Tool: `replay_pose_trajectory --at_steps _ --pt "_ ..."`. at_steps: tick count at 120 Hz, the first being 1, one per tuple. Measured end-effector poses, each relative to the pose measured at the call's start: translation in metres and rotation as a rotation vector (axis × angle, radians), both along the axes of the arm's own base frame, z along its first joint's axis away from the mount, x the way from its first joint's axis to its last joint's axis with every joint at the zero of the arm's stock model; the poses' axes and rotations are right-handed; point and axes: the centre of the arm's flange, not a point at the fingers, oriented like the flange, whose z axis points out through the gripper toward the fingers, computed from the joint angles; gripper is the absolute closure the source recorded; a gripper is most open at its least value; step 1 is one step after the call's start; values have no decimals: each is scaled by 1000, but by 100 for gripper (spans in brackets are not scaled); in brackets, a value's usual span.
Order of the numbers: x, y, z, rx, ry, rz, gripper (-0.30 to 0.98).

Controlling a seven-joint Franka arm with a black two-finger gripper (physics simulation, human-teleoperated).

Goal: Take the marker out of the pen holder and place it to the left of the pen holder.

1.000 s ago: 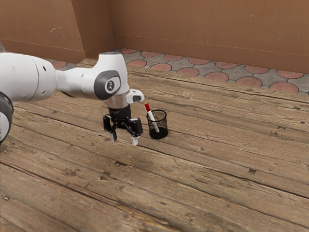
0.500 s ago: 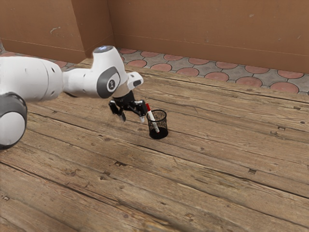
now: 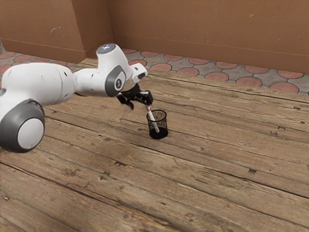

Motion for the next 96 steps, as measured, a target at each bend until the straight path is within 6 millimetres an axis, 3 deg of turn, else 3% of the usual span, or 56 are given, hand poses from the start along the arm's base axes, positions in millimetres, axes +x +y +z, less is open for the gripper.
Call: replay_pose_trajectory --at_steps 27,41,96 --pt "15 -2 -8 -4 -26 -7 18" --pt "17 -2 -13 -9 -25 -8 26" --pt "19 -5 -3 -31 -63 -21 38"
